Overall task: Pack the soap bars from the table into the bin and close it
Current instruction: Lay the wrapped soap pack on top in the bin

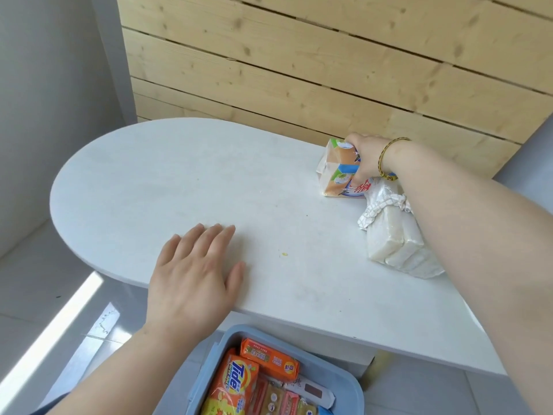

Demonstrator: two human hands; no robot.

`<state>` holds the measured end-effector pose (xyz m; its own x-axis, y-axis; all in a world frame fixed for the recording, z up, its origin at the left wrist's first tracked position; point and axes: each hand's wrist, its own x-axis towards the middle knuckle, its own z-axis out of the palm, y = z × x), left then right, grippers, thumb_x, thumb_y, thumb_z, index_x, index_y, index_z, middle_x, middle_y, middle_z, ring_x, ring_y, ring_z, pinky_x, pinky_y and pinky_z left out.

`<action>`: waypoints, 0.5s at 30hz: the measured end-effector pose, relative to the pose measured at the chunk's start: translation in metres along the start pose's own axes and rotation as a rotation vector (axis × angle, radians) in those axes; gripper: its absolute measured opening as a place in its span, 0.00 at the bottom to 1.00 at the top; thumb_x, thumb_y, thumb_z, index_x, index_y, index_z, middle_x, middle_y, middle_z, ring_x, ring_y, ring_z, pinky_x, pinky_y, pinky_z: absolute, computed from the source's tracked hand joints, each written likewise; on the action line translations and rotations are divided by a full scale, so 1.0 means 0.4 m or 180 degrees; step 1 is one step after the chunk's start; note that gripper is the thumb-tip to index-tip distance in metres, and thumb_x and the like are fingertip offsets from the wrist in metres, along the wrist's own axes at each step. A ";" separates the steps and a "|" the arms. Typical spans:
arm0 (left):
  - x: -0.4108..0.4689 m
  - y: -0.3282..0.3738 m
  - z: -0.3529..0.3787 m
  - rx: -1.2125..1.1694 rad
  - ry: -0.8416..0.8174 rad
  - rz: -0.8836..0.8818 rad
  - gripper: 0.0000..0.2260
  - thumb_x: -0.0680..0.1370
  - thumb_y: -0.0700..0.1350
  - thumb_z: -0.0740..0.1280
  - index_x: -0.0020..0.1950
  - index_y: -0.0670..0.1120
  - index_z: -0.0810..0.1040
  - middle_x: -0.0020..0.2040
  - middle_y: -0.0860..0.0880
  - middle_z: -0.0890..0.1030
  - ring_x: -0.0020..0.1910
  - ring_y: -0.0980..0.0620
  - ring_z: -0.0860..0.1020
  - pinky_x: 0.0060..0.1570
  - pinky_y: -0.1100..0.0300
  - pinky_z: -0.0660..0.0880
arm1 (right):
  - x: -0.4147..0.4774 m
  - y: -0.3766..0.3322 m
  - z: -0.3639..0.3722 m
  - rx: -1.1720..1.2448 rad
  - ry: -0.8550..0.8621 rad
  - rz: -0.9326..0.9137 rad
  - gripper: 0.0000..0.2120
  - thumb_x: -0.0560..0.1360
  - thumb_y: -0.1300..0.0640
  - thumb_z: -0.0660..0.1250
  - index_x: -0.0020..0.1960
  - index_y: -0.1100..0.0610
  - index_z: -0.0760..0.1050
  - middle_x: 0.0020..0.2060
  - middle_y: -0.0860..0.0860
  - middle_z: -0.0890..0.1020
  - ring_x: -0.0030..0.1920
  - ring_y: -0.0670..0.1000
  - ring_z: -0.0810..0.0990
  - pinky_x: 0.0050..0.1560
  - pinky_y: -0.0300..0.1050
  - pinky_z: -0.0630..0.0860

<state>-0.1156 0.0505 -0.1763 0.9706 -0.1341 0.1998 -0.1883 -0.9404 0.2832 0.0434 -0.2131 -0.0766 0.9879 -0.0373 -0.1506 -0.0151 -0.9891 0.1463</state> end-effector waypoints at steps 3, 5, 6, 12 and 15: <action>0.001 -0.004 0.009 -0.0096 0.0033 -0.0039 0.32 0.70 0.59 0.41 0.70 0.50 0.64 0.68 0.50 0.73 0.71 0.49 0.65 0.70 0.52 0.58 | -0.018 0.010 0.006 0.0159 0.0254 -0.0098 0.39 0.64 0.55 0.75 0.69 0.56 0.59 0.64 0.55 0.71 0.59 0.57 0.73 0.53 0.46 0.68; -0.002 -0.005 0.013 -0.0152 0.0007 -0.0052 0.31 0.71 0.59 0.41 0.72 0.51 0.59 0.70 0.52 0.69 0.73 0.51 0.60 0.71 0.54 0.53 | -0.046 0.015 -0.010 0.0316 0.0514 -0.0127 0.38 0.64 0.54 0.75 0.67 0.57 0.60 0.62 0.55 0.73 0.59 0.57 0.73 0.58 0.48 0.67; -0.002 -0.005 0.013 -0.0190 -0.0007 -0.0067 0.30 0.72 0.59 0.42 0.72 0.52 0.58 0.71 0.52 0.68 0.73 0.52 0.59 0.71 0.55 0.51 | -0.062 0.016 -0.024 0.0382 0.0680 -0.0149 0.37 0.64 0.54 0.75 0.66 0.57 0.61 0.61 0.55 0.74 0.59 0.57 0.74 0.60 0.49 0.66; -0.009 -0.007 0.006 -0.0405 -0.0003 -0.0007 0.24 0.77 0.53 0.54 0.73 0.50 0.55 0.72 0.50 0.67 0.73 0.51 0.58 0.70 0.56 0.48 | -0.203 0.004 -0.134 0.1048 0.1363 -0.0248 0.30 0.60 0.51 0.76 0.57 0.55 0.66 0.45 0.48 0.72 0.45 0.52 0.71 0.45 0.44 0.66; -0.025 -0.012 -0.009 -0.0706 0.0139 0.0168 0.23 0.75 0.42 0.62 0.70 0.46 0.64 0.67 0.46 0.73 0.68 0.47 0.67 0.68 0.53 0.59 | -0.297 -0.009 -0.166 0.1506 0.1456 -0.0368 0.26 0.59 0.51 0.76 0.50 0.55 0.66 0.42 0.48 0.75 0.41 0.50 0.73 0.42 0.43 0.69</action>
<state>-0.1249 0.0574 -0.1760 0.9521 -0.1630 0.2589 -0.2715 -0.8401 0.4695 -0.0636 -0.1957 0.0055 0.9516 0.0336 0.3055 0.1316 -0.9428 -0.3064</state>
